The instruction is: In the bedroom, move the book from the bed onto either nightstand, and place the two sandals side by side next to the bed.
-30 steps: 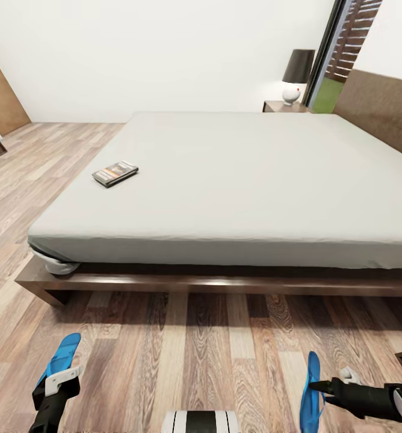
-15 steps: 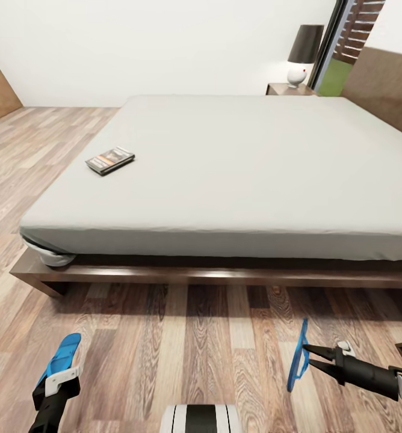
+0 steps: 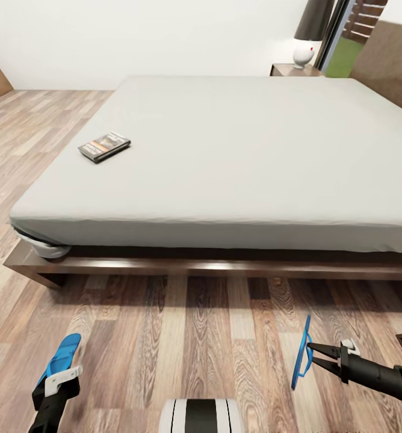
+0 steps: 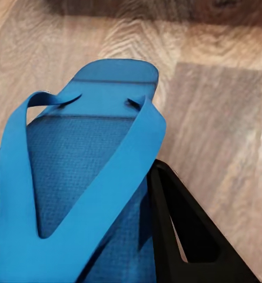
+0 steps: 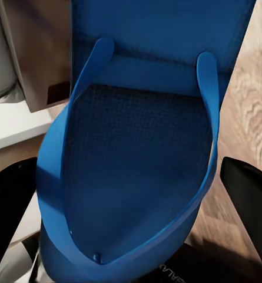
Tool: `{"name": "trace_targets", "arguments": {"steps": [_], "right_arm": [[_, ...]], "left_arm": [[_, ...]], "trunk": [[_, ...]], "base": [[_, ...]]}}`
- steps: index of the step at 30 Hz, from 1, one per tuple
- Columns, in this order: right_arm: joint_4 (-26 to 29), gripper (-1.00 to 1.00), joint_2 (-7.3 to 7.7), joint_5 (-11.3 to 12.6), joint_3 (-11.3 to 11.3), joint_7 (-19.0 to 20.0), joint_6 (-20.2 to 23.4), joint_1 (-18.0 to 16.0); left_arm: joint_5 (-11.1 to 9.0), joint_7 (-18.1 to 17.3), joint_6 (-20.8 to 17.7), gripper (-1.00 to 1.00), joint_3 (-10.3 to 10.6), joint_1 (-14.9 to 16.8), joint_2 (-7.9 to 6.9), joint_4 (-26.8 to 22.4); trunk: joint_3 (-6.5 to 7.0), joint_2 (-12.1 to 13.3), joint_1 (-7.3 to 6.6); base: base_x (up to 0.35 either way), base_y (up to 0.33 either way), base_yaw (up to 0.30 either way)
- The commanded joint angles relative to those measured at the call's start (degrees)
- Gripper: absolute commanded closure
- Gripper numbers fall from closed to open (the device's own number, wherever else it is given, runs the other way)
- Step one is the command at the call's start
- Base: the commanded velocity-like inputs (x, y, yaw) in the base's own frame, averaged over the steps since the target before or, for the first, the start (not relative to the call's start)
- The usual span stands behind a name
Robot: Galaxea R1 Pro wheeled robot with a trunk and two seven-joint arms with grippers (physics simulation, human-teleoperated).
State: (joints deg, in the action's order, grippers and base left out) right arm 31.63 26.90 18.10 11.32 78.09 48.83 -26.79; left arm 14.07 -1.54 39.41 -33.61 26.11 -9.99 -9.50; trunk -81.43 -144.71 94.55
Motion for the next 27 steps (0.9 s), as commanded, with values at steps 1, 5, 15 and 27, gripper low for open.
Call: {"name": "trace_targets", "arguments": {"steps": [1,5,15,27], "right_arm": [[-0.01,1.0,0.0,0.2,0.03,0.06,0.43,-0.02],[-0.01,1.0,-0.01,0.14,0.07,0.0,0.39,-0.02],[-0.02,1.0,-0.01,0.06,0.09,-0.04,0.37,-0.02],[-0.02,1.0,-0.01,-0.02,0.1,-0.04,0.3,-0.02]], "left_arm": [[0.59,-0.04,0.23,1.0,-0.49,0.04,-0.04,0.07],[0.54,-0.04,0.23,1.0,-0.49,0.04,-0.06,0.06],[0.42,0.03,1.49,1.0,-0.52,0.07,-0.11,0.09],[0.27,0.31,4.22,1.0,-0.46,0.05,1.18,-4.71]], "trunk": [[-0.26,-0.03,0.01],[-1.15,-0.08,0.12],[-2.03,-0.14,0.22],[-2.03,-0.14,0.22]], "base": [[0.0,0.0,0.0],[0.0,0.0,0.0],[0.0,0.0,0.0],[0.0,0.0,0.0]]}}
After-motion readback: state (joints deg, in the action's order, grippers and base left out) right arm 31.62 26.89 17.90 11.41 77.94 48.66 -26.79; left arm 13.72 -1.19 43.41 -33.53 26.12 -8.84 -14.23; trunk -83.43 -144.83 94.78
